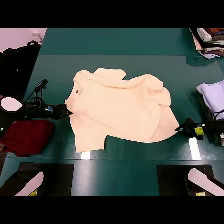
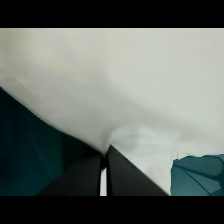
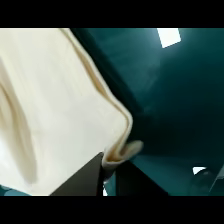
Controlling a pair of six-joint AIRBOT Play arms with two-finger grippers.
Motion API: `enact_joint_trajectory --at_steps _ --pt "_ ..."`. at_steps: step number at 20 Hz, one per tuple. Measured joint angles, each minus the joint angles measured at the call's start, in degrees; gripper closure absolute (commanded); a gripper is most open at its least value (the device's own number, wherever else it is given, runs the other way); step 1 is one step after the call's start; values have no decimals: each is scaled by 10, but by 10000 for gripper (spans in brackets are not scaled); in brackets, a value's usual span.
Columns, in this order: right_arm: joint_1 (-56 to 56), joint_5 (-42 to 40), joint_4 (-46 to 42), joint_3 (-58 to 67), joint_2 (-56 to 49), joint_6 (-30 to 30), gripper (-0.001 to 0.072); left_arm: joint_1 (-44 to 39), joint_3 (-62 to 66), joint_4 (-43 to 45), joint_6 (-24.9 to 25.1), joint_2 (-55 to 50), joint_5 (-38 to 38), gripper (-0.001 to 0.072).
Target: Fold the shirts.
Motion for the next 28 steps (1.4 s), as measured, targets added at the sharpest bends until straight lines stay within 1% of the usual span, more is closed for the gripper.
enact_joint_trajectory --at_steps 4,7,11,16,19,23,26,28 --pt "42 -9 5 53 25 0 696 0 34 2 0 1 -15 684" --pt "67 -7 8 138 77 -1 695 0 126 4 -1 2 -42 683" --pt "82 -32 11 303 148 0 695 0 337 14 -1 2 -68 683" --pt "86 -53 9 505 201 0 696 0 647 38 -1 2 -99 683" --pt "86 -54 -5 594 224 6 695 0 780 44 -5 10 -114 683" --pt "86 -19 -55 700 231 32 696 0 851 47 -13 46 -92 684" --pt "86 47 -86 787 200 51 696 0 870 49 -16 60 -80 683" --pt "86 101 -100 834 164 65 696 0 852 57 -17 62 -79 683"
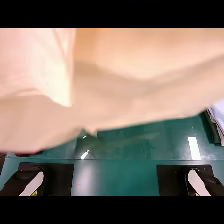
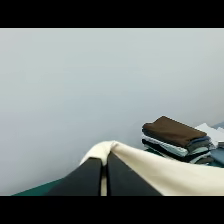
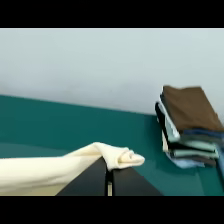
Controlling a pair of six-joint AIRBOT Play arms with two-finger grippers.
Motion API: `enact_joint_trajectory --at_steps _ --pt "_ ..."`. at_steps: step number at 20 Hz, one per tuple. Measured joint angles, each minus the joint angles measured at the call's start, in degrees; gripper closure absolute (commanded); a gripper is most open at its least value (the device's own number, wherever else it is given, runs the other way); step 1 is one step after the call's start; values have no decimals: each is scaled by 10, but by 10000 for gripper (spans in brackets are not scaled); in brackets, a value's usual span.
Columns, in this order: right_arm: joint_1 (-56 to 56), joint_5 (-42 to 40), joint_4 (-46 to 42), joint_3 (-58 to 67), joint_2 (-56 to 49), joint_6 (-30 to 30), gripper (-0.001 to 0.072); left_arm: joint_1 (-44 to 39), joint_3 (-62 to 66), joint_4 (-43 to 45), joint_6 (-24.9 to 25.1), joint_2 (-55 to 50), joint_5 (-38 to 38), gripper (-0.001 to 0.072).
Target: Fold the shirts.
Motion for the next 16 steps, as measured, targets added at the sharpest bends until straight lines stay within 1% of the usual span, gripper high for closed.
enact_joint_trajectory --at_steps 2,4,6,9,12,14,16 --pt "0 48 -6 15 -40 14 696 0 -53 19 0 -4 -2 683" --pt "1 84 -11 -9 -81 24 696 0 -126 29 0 -22 -9 682" --pt "14 108 -16 -54 -130 30 696 0 -202 36 0 -59 -18 682" --pt "45 123 -34 -129 -217 34 696 0 -304 44 0 -144 -28 683" --pt "77 105 -55 -181 -315 35 696 0 -357 46 9 -257 -17 682" --pt "95 75 -65 -188 -382 36 696 0 -372 36 23 -328 18 683" --pt "110 43 -70 -165 -443 36 696 0 -369 21 33 -385 68 683"
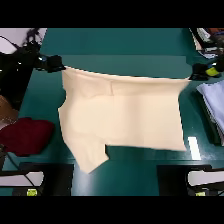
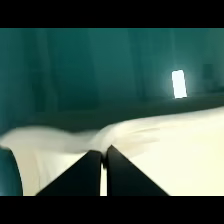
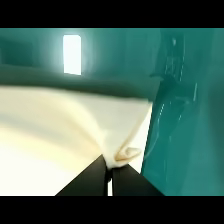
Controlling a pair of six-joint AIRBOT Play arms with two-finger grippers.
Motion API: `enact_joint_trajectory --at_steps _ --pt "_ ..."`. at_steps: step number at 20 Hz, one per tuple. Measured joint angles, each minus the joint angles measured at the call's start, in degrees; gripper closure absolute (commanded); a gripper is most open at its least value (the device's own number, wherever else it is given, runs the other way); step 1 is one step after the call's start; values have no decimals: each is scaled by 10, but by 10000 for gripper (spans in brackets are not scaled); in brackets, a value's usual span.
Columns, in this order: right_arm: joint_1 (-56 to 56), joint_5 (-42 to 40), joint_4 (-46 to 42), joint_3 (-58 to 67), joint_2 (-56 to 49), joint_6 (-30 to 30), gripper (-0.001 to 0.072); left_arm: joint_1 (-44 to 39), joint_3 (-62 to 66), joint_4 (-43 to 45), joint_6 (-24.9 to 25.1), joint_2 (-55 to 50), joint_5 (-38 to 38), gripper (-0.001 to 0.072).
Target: Fold the shirts.
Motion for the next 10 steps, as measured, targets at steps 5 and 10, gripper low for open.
enact_joint_trajectory --at_steps 5,10 --pt "17 -32 -2 95 -93 0 697 0 54 8 10 -71 52 684" --pt "23 -30 -6 56 -69 1 697 0 73 71 11 -80 -81 684"
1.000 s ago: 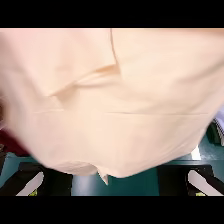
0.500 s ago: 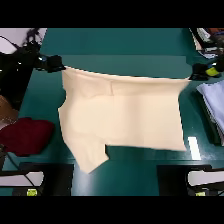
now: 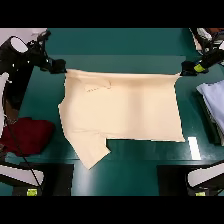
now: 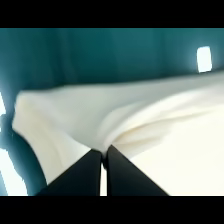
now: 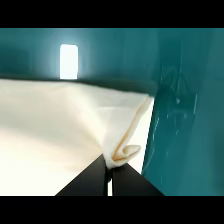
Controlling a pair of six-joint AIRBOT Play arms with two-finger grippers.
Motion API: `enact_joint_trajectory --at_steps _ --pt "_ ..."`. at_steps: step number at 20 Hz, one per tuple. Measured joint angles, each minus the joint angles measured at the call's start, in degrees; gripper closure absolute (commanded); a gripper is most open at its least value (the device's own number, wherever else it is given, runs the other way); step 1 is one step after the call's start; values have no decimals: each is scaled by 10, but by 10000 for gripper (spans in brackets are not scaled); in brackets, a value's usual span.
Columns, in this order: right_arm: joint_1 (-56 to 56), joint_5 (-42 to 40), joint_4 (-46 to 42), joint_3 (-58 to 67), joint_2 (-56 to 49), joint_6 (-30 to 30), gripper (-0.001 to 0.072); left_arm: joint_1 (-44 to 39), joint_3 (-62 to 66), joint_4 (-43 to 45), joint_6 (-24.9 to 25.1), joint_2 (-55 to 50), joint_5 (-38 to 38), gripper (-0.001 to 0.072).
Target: Fold the shirts.
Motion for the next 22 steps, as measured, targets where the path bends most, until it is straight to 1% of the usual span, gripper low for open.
enact_joint_trajectory --at_steps 2,6,7,8,9,10,13,16,19,22 --pt "7 -9 -10 -62 32 0 696 0 -35 16 -1 10 -32 683" --pt "21 -40 -26 -189 93 0 694 0 -119 27 -2 28 -37 680" --pt "24 -49 -26 -218 104 0 690 0 -139 27 -3 30 -37 573" --pt "26 -58 -26 -241 114 3 587 0 -157 29 -6 30 -37 258" --pt "26 -64 -26 -257 122 6 383 0 -171 31 -10 32 -39 235" --pt "26 -70 -25 -270 128 8 345 1 -182 31 -15 34 -42 232" --pt "23 -72 -8 -291 154 12 345 0 -199 33 -22 58 -65 232" --pt "8 -64 2 -311 207 14 346 0 -239 38 -30 126 -82 231" --pt "-13 -58 4 -338 269 14 346 0 -334 38 -48 221 -95 231" --pt "-33 -61 7 -370 328 14 345 0 -463 37 -78 327 -101 231"
